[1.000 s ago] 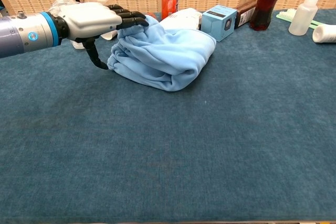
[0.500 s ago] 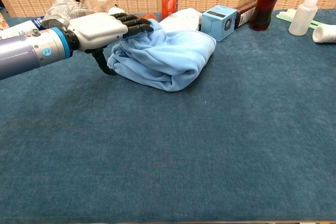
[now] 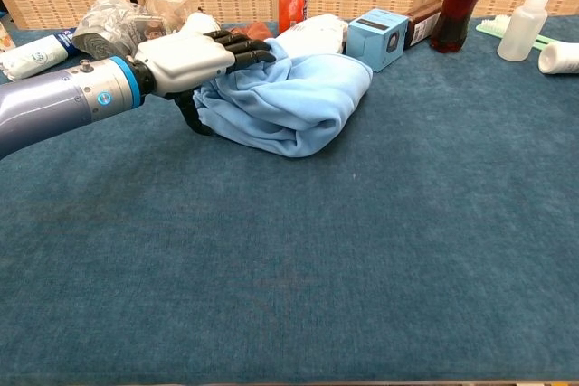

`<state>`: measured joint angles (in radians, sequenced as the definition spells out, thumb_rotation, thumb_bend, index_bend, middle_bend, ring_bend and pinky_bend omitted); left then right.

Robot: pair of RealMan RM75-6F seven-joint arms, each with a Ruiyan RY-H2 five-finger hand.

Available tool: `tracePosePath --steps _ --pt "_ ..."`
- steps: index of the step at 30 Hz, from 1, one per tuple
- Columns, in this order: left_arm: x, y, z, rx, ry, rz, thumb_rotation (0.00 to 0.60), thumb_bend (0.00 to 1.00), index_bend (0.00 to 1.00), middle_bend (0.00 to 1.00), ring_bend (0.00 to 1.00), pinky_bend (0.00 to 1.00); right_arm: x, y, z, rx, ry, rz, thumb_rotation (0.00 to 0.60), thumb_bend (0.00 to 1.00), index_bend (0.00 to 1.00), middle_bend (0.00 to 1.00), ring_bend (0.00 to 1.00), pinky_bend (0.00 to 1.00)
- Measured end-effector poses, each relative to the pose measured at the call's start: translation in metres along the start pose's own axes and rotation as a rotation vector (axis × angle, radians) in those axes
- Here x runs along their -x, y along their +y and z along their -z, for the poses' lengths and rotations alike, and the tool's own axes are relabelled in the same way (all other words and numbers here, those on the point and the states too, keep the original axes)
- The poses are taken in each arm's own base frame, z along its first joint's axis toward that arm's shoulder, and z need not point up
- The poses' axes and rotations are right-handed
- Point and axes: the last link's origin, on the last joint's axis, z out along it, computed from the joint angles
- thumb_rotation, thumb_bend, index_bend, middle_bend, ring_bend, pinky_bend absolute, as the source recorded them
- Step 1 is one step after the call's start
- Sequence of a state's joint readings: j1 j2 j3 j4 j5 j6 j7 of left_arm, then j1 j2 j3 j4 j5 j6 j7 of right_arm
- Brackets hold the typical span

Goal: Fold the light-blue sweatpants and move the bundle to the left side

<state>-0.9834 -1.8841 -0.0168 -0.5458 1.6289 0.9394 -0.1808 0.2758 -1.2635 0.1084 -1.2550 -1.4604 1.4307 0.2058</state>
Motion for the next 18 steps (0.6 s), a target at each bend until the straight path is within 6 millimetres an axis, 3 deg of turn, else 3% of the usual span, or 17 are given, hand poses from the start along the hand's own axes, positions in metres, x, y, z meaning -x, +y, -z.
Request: tracePosePath --steps 6,10,14,16,18 --pt "0.0 0.002 -0.005 -0.007 0.005 -0.006 0.6 0.0 0.0 0.0 0.0 0.0 -0.001 -0.001 0.0 -0.007 0.004 -0.009 0.6 0.0 0.0 0.0 0.0 0.0" --pt "0.003 0.004 -0.008 -0.011 -0.01 -0.014 0.6 0.09 0.0 0.0 0.0 0.13 -0.003 -0.001 0.0 -0.012 0.009 -0.012 0.6 0.0 0.0 0.0 0.0 0.0" --pt "0.005 0.006 -0.012 -0.027 -0.025 -0.037 0.6 0.39 0.0 0.0 0.01 0.24 -0.004 -0.002 0.001 -0.016 0.014 -0.017 0.6 0.0 0.0 0.0 0.0 0.0" --pt "0.006 0.008 -0.014 -0.031 -0.023 -0.051 0.6 0.54 0.0 0.0 0.07 0.27 -0.005 -0.002 0.001 -0.017 0.017 -0.017 0.6 0.0 0.0 0.0 0.0 0.0" --pt "0.006 0.009 -0.015 -0.035 -0.019 -0.066 0.6 0.7 0.07 0.06 0.2 0.34 -0.006 -0.002 0.001 -0.018 0.019 -0.018 0.6 0.0 0.0 0.0 0.0 0.0"
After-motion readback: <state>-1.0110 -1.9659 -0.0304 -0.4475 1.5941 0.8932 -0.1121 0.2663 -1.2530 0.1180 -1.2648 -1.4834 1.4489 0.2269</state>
